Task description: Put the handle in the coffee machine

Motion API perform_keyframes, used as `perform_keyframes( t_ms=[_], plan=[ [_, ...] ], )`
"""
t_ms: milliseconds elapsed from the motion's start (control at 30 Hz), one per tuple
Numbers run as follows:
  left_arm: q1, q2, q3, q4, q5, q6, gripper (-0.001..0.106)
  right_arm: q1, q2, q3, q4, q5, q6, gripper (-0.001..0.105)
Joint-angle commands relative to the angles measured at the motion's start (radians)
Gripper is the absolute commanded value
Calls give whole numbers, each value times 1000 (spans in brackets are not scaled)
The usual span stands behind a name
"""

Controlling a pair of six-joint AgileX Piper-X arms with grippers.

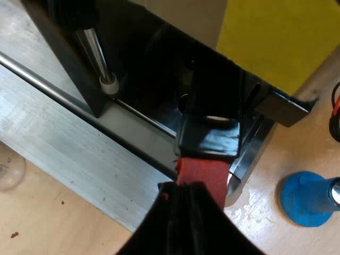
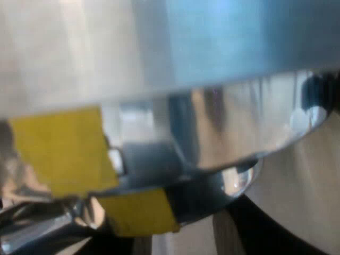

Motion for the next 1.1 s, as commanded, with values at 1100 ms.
perform_keyframes(
  t_ms=[1100],
  plan=[
    [-5,113,-5,-188,-95,14,1,2,-215,-22,-82,-22,9,32]
  ],
)
